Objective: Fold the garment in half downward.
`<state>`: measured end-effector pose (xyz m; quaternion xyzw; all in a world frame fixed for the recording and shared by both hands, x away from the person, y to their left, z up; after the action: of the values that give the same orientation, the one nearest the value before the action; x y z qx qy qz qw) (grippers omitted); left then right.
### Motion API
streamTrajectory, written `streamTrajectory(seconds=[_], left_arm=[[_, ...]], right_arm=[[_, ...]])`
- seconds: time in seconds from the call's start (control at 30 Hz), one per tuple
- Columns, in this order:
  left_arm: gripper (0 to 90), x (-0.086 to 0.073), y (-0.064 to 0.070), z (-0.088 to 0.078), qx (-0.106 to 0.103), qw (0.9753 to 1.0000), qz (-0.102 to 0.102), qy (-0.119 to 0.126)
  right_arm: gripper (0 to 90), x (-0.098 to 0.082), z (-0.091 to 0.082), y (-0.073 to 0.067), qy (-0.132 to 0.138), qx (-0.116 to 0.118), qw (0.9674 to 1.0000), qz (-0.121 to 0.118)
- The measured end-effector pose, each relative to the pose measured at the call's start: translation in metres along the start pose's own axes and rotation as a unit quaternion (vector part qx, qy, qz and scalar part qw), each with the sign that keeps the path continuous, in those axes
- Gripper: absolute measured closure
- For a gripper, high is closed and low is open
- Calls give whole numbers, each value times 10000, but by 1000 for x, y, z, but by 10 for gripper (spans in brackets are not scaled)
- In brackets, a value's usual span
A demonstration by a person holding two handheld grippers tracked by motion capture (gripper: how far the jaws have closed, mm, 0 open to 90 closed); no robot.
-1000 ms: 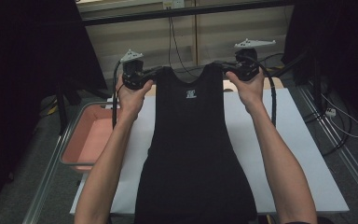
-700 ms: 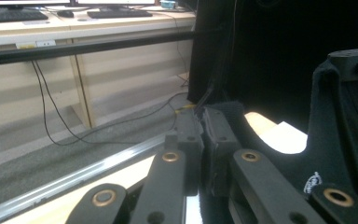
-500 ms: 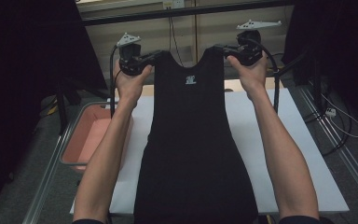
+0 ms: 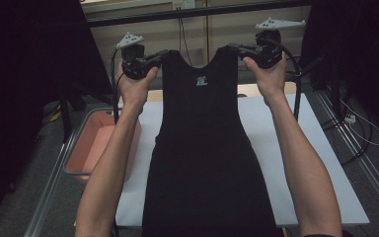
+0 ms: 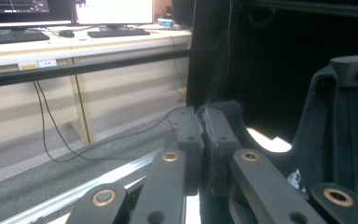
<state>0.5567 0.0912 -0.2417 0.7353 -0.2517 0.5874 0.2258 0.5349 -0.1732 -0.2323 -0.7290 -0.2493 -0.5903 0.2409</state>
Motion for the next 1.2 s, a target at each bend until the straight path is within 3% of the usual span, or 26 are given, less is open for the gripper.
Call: streamTrajectory(seconds=[0.07, 0.17, 0.37, 0.53, 0.87, 1.2], left_arm=[[866, -7, 1, -4, -41, 10000, -22, 31], [866, -20, 3, -11, -68, 10000, -9, 39], [866, -40, 11, -26, -180, 9998, 119, -36], [866, -50, 28, -39, -485, 9986, 201, 27], [866, -67, 45, -71, -612, 9976, 325, 15], [865, -91, 69, -101, -872, 9945, 573, -26]], right_arm=[[879, -8, -2, -4, -52, 72, 10000, -1], [879, -16, -11, -11, 88, 298, 9995, 79], [880, -36, -22, -24, -51, 472, 9989, -60], [879, -49, -34, -42, -115, 640, 9977, -194], [880, -66, -67, -66, -102, 799, 9963, -289], [879, -89, -96, -78, -157, 869, 9959, -177]])
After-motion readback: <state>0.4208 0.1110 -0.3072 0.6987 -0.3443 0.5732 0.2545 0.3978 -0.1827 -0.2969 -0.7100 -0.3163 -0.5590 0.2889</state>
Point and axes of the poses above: each handheld gripper's, and its own axes: z roughly forward along the jaws, x roughly out of its top, y roughly to its right, the point moved 6 cm from there along z, roughly forward along the jaws, and after that the axes turned 4 degrees about x, right-handed, at the moved point
